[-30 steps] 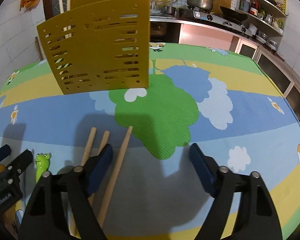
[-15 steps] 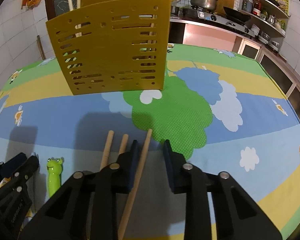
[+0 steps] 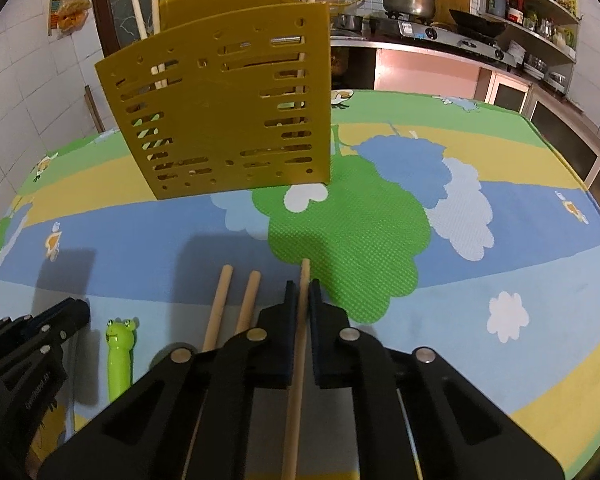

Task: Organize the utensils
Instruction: 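Lift the spoon and chopstick and carry them over the yellow holder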

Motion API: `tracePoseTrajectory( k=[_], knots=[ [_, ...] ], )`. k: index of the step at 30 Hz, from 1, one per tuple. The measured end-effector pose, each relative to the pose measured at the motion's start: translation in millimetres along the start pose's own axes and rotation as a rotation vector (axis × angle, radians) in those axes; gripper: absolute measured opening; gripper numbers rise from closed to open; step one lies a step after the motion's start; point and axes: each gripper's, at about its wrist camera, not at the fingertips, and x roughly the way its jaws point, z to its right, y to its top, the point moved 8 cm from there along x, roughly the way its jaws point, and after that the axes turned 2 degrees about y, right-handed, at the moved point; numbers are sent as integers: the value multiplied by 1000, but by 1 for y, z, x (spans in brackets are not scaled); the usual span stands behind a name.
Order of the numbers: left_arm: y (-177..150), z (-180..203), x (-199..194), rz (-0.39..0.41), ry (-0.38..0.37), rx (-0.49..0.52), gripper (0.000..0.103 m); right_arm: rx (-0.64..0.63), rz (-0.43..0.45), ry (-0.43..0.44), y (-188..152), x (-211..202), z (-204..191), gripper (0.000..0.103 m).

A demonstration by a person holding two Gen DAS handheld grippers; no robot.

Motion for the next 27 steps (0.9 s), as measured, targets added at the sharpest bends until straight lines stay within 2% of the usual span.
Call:
tracePoseTrajectory(
  k=[5, 11, 17, 24, 27],
  knots=[
    [0, -1, -4, 13, -16, 0, 6, 19, 52, 23, 6, -14, 4, 6],
    [7, -7, -23, 77, -31, -5, 6, 37, 133, 52, 17, -35, 8, 6],
    [20, -13, -56, 190, -36, -4, 6, 64, 279, 114, 32, -69, 12, 6],
    [28, -12, -95, 316, -56, 10, 6, 60, 466, 134, 46, -116, 13, 6],
    [30, -10, -108, 360, -74, 9, 6, 46, 518, 128, 47, -128, 13, 6]
  ],
)
